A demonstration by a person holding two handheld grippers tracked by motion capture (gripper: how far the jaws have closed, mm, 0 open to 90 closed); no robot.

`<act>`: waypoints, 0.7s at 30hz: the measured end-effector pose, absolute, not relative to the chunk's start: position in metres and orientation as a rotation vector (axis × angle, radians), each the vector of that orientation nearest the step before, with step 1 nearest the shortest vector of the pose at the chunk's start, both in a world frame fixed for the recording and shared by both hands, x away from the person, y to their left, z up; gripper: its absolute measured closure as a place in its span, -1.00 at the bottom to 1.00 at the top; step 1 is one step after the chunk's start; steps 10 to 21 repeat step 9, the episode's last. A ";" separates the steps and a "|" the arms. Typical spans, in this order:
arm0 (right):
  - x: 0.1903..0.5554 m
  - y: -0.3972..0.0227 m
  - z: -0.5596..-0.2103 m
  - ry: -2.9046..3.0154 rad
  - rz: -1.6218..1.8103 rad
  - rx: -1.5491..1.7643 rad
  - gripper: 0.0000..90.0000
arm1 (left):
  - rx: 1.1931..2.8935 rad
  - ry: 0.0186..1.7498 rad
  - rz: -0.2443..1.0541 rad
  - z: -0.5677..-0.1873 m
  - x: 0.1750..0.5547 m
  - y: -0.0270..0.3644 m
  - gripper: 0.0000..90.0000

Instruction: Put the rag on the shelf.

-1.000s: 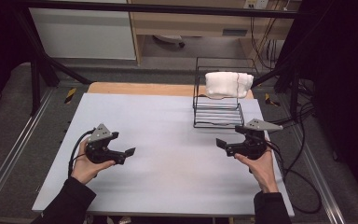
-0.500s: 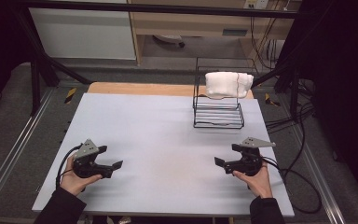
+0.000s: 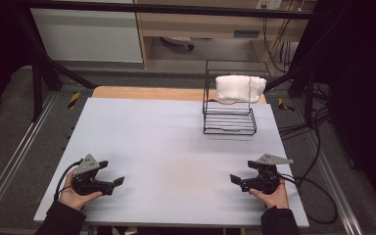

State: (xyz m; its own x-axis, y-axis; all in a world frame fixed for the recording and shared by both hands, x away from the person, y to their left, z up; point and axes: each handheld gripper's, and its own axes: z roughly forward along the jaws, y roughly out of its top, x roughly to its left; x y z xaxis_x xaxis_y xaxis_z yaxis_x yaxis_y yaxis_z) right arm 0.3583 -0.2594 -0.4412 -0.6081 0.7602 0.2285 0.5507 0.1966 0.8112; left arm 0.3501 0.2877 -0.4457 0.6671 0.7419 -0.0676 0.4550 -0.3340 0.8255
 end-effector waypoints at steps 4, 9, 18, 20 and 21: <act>0.358 -0.259 -0.442 2.252 1.365 1.250 -0.99 | 1.986 0.935 0.406 -0.447 0.350 0.289 -0.81; 0.358 -0.258 -0.443 2.254 1.359 1.251 -0.99 | 1.991 0.932 0.405 -0.447 0.349 0.290 -0.81; 0.358 -0.258 -0.443 2.254 1.359 1.251 -0.99 | 1.991 0.932 0.405 -0.447 0.349 0.290 -0.81; 0.358 -0.258 -0.443 2.254 1.359 1.251 -0.99 | 1.991 0.932 0.405 -0.447 0.349 0.290 -0.81; 0.358 -0.258 -0.443 2.254 1.359 1.251 -0.99 | 1.991 0.932 0.405 -0.447 0.349 0.290 -0.81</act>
